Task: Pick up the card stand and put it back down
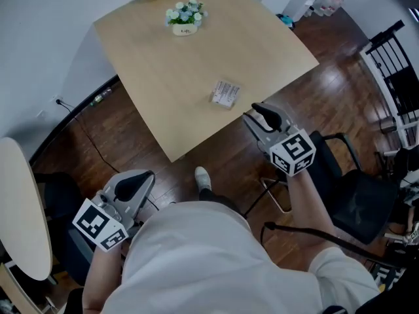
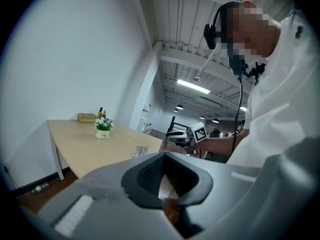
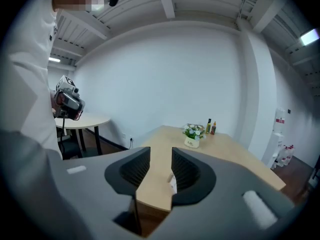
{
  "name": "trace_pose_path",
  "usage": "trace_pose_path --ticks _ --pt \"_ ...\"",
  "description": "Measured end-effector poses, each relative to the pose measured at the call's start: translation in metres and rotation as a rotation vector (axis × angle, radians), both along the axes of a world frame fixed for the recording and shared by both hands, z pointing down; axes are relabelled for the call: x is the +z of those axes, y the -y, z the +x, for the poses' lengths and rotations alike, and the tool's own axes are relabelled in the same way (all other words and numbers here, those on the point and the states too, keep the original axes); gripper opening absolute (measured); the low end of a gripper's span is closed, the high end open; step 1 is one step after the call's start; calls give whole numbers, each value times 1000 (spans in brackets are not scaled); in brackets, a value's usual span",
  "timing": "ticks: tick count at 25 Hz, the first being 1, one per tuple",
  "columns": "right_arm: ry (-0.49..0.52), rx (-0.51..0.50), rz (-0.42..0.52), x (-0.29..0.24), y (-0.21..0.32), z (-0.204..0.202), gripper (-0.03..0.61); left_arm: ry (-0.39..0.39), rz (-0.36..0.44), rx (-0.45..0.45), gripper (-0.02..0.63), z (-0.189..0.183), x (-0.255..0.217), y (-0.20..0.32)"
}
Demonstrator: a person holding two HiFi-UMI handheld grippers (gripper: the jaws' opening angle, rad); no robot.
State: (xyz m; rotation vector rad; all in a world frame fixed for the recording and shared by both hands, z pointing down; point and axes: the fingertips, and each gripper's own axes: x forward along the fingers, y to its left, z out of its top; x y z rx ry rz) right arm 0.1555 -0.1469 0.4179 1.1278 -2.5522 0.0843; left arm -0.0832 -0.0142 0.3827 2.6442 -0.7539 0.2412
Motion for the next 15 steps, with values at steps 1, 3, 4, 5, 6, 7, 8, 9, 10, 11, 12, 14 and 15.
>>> trace_pose_path --ticks 1,3,4,5,6,7,8,9,10,11,12,14,15 --pt "7 21 -5 -3 -16 -2 140 -8 5 14 2 -5 0 -6" --pt "19 54 -24 -5 -52 -9 140 -18 12 41 3 -14 3 -21" --pt "24 66 -36 -4 -71 -14 140 -21 14 51 3 -19 4 -29" --pt "29 75 -48 -2 -90 -20 140 -24 15 60 3 -24 5 -38" --pt "33 83 -58 0 -108 -26 140 -28 16 67 2 -28 5 -46" --pt "37 91 -66 1 -126 -31 140 -32 18 76 2 -32 5 -55" --pt "41 100 -73 2 -143 -36 140 -36 18 86 3 -35 5 -64" --pt "46 111 -77 2 -160 -41 140 -39 19 97 2 -38 6 -72" --pt "50 124 -79 1 -174 -45 140 -41 18 109 3 -41 7 -79" --pt "53 137 -80 1 -187 -49 140 -43 15 119 3 -44 9 -86" --pt "57 147 -83 2 -199 -54 140 -43 10 128 3 -48 12 -92" --pt "66 161 -95 5 -221 -64 140 -40 -7 144 2 -55 19 -105" --pt "67 165 -101 5 -232 -68 140 -39 -13 150 2 -57 22 -110"
